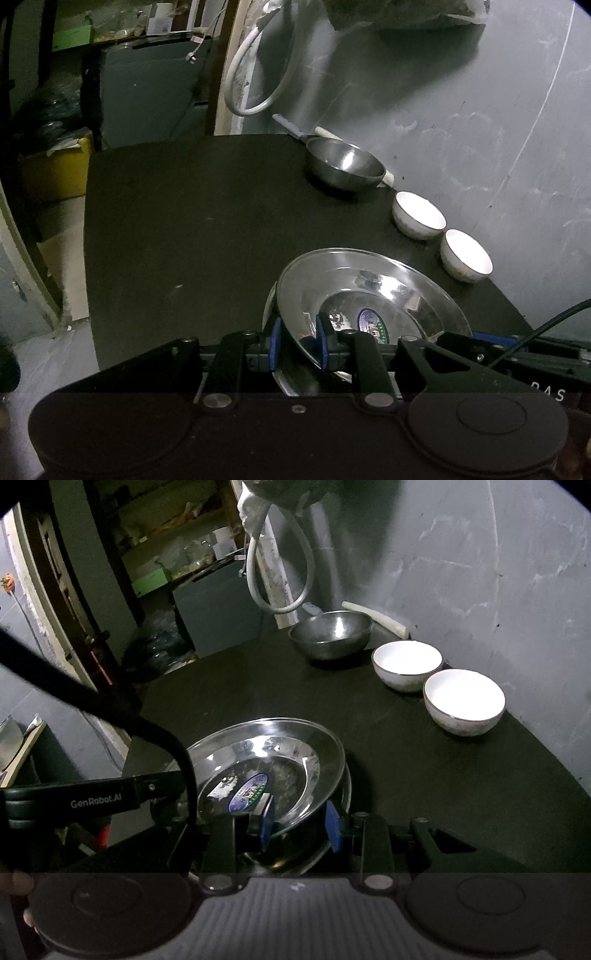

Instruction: Organize plates and bowls

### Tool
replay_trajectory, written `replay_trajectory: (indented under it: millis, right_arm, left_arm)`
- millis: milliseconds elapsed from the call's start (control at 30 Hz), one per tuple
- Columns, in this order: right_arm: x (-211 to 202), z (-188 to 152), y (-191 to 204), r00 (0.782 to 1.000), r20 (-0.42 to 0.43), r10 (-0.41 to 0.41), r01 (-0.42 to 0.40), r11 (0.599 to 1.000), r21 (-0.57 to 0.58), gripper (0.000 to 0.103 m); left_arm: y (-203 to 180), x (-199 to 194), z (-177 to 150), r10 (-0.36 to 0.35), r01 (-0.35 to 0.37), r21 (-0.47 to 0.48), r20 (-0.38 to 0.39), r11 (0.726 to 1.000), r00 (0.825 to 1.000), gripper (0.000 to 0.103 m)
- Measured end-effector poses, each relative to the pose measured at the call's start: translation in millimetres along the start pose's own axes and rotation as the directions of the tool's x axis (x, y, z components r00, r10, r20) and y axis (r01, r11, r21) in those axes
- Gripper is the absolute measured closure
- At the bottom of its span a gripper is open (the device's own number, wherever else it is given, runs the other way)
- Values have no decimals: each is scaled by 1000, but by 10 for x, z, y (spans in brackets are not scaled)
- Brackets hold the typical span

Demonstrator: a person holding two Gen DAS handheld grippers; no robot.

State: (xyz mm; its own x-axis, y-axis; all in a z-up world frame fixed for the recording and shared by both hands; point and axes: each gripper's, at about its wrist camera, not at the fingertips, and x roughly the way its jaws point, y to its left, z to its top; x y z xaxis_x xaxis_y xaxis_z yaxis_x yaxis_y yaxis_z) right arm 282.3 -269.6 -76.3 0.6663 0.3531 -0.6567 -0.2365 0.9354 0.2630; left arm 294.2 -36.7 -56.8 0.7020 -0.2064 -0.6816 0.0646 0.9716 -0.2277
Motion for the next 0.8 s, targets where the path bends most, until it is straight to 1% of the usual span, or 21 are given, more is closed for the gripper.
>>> replay_trajectory:
  millis: [400,567,800]
  right_arm:
    - [55,-77,-71,997,-23,69,-70,997,-28,69]
    - [64,-50,-96,996,-30,86,-88,995,-51,69]
    - [52,-44,-91,993,-41,107,-110,990,-89,64]
  left_arm:
    - [-93,-10,-80,90,-90,16,-19,996,996,80]
    - [-146,8,-79,120,-119,19,-22,993,993,80]
    - [-255,24,-102,173,-172,39,-27,984,985,79]
